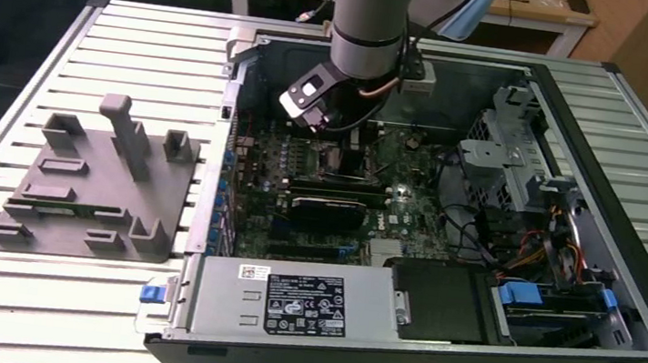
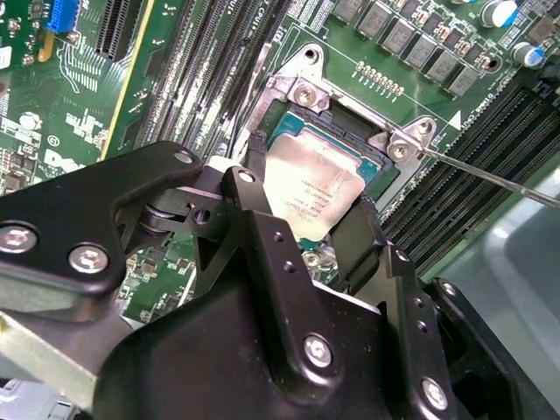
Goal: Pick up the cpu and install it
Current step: 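Place the cpu into insertion slot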
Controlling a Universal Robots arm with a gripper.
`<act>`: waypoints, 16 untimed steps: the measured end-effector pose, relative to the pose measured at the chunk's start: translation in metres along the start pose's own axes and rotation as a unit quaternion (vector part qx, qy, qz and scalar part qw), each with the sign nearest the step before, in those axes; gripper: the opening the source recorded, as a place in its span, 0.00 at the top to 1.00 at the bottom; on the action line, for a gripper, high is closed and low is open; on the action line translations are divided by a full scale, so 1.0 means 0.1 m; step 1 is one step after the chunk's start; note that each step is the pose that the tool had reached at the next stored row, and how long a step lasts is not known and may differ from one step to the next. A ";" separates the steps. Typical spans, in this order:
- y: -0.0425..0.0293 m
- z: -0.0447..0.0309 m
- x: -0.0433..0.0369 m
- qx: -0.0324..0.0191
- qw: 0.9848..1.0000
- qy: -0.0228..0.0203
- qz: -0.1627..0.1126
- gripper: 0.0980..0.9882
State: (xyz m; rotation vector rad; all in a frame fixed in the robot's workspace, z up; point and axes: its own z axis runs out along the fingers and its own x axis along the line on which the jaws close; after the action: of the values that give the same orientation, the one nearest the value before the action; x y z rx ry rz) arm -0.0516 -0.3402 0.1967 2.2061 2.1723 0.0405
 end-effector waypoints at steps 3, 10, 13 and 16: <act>-0.001 0.015 0.000 0.000 1.000 0.000 0.000 0.50; -0.002 0.031 0.017 0.000 1.000 0.001 0.000 0.50; -0.002 0.034 0.019 0.000 1.000 0.001 0.000 0.50; -0.002 0.035 0.019 0.000 1.000 0.001 0.000 0.50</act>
State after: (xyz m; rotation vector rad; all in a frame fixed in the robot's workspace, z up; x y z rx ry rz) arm -0.0516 -0.3383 0.1931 2.2068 2.1729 0.0419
